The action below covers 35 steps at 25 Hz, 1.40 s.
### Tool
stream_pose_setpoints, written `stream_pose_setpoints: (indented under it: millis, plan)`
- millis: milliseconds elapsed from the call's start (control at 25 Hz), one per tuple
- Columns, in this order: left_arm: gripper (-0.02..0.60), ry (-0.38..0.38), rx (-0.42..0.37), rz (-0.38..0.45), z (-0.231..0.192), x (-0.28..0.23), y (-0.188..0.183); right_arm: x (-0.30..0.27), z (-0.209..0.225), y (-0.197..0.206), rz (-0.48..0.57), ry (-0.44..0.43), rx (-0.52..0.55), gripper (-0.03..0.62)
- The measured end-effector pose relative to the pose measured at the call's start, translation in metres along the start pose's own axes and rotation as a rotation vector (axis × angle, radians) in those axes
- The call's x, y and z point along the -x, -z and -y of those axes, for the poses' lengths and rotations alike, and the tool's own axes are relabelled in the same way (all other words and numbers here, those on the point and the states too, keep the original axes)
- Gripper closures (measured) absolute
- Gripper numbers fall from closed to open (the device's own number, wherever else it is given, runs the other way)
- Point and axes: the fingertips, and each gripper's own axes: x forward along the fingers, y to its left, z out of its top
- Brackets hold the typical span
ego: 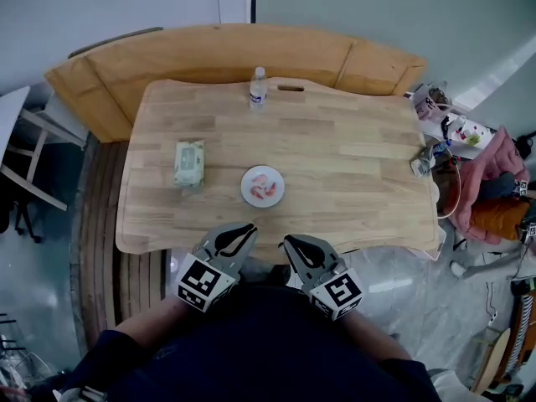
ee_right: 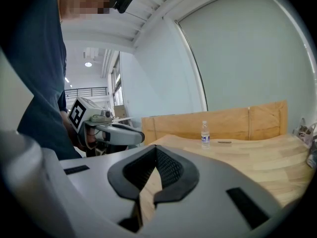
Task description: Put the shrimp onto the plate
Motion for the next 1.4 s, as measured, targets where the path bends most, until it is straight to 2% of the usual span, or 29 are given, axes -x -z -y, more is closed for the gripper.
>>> stream_pose_setpoints:
  millis: [360, 720, 1400]
  plan:
    - [0.575, 0.039, -0.026, 0.031, 0.022, 0.007, 0.005, -0.008, -0.014, -0.001, -0.014, -0.027, 0.021, 0.585]
    - [0.576, 0.041, -0.035, 0.040, 0.023, 0.006, 0.002, -0.007, -0.013, -0.002, 0.007, -0.015, 0.058, 0.585]
    - [0.577, 0.046, -0.029, 0.038, 0.022, 0.004, 0.002, -0.007, -0.011, -0.001, 0.004, -0.010, 0.044, 0.585]
